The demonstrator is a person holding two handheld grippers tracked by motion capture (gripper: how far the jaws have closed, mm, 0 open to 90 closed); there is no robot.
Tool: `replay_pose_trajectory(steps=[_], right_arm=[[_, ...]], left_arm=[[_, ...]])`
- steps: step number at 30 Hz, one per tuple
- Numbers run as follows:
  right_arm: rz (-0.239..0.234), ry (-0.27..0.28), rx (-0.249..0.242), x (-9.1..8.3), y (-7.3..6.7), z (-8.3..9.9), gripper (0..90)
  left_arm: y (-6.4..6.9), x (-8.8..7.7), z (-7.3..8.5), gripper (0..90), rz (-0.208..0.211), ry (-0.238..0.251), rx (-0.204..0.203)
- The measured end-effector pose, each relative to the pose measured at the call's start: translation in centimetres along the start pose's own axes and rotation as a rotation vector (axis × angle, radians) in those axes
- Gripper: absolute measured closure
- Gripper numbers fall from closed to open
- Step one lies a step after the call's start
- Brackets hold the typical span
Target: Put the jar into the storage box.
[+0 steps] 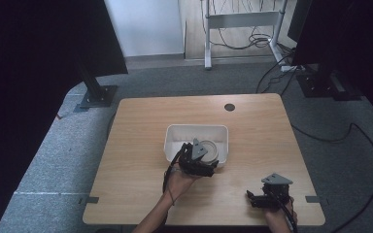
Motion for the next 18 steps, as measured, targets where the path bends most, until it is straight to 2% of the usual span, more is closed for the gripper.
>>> replay_pose_trajectory(steps=[10, 18], right_arm=[[-0.001, 0.0, -0.002, 0.0, 0.0, 0.0, 1.9], [-0.002, 0.0, -0.003, 0.0, 0.0, 0.0, 1.9]], left_arm=[[-1.4, 1.1, 0.1, 10.5, -0.027, -0.003, -0.011], [-2.3, 2.4, 0.4, 10.5, -0.048, -0.008, -0.04]])
Point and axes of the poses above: each handheld gripper's, and its own axes: x roughly forward along the jaws, z roughly out of its underside, y roughly to its right, the point moved 8 cm from there along x, roughly forward along the jaws, and after that the axes turned 5 degrees about z, right-handed, at the moved point
